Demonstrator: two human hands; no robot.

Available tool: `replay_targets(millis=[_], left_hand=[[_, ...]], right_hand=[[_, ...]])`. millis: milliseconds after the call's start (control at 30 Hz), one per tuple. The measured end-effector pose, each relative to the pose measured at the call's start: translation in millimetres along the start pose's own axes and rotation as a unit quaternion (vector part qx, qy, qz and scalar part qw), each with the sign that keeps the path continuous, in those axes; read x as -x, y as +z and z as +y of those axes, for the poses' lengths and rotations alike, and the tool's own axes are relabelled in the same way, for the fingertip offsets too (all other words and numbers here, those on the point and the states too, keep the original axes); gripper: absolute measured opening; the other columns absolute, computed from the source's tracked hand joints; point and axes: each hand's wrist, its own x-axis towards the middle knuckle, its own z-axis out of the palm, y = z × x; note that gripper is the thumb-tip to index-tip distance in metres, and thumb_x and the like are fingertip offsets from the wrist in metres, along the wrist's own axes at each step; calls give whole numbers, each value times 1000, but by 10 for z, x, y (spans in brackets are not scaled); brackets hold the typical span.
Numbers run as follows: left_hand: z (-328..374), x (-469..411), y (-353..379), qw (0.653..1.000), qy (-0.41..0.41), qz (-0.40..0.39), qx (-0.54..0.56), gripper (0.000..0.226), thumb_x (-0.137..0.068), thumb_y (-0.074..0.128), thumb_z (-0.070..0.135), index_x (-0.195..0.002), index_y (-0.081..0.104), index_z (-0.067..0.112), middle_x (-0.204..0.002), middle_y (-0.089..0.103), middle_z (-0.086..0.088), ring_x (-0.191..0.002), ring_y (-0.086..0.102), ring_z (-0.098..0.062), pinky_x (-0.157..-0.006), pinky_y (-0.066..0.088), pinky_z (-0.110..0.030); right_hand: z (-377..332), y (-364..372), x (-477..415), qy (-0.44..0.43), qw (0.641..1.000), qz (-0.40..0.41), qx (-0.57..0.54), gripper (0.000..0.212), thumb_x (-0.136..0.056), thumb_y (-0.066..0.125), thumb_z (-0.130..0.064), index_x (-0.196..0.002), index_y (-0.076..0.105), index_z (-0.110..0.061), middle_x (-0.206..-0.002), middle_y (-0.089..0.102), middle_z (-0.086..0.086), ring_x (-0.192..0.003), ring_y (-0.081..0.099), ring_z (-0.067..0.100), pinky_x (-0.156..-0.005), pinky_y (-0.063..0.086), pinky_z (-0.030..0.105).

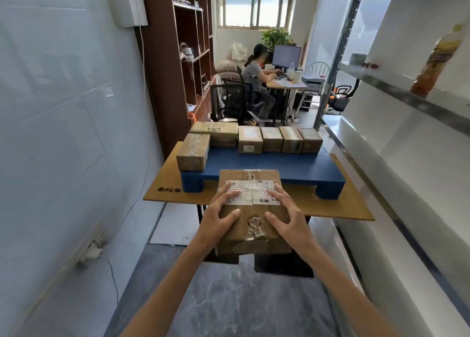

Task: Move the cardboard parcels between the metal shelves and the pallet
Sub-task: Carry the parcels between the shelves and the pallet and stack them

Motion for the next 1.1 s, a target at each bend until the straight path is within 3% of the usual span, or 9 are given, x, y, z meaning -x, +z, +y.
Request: replay_targets(millis=[100, 233, 400, 567, 767, 933, 1100], left_hand=[[-272, -481, -131, 1000, -7, 2, -2, 50, -92, 62, 16, -138, 47, 29, -155, 25, 17, -142, 26, -8, -113, 36, -37], [-607, -1156, -350, 1000, -11, -12, 5, 53, -91, 62, 16, -140, 44, 26, -155, 25, 16, -142, 24, -8, -114, 34, -41], [-901, -2051, -623, 999, -11, -43, 1, 52, -91, 63, 16, -139, 44, 26, -155, 26, 15, -139, 27, -6, -115, 33, -40], [-1177, -2637, -663, 998, -18, -52, -14, 51, -91, 63, 15, -138, 45, 22, -155, 28, 11, -139, 28, -7, -111, 27, -23], [-1673, -3159, -654, 995, -37, -72, -66, 49, -92, 61, 17, -139, 46, 18, -156, 27, 6, -142, 25, -10, -118, 22, -30], [-2088, -3600, -529, 984, -59, -94, -136, 46, -95, 55, 20, -139, 44, 18, -158, 21, 0, -147, 14, -15, -119, 10, -28], [-2510, -3831, -335, 959, -110, -138, -222, 49, -98, 49, 23, -145, 35, 18, -161, 8, 0, -149, -7, -26, -120, 1, -38]], right_hand=[[174, 177, -516, -6, 1000, -3, -3, 57, -85, 67, -15, -136, 45, -25, -151, 28, -11, -137, 24, 3, -95, 35, 3], [375, 421, -1210, 6, 1000, 2, -24, 56, -85, 68, -14, -134, 45, -27, -150, 28, -12, -137, 27, 6, -107, 40, 30], [489, 639, -2048, 18, 999, 13, -46, 53, -85, 67, -14, -132, 47, -28, -150, 29, -11, -135, 32, 8, -98, 46, 19], [773, 784, -2635, 47, 998, 11, -39, 51, -86, 66, -16, -131, 48, -31, -150, 30, -11, -135, 33, 10, -102, 46, 35], [1253, 1053, -3161, 84, 995, -8, -51, 44, -90, 61, -12, -127, 51, -34, -149, 32, -13, -137, 33, 13, -104, 43, 45], [1679, 1228, -3646, 120, 990, -29, -66, 43, -92, 55, -7, -127, 51, -32, -148, 34, -11, -135, 34, 13, -104, 44, 44], [2127, 1469, -3821, 153, 985, -69, -35, 44, -93, 53, -5, -130, 48, -27, -152, 26, -10, -140, 26, 12, -111, 35, 34]])
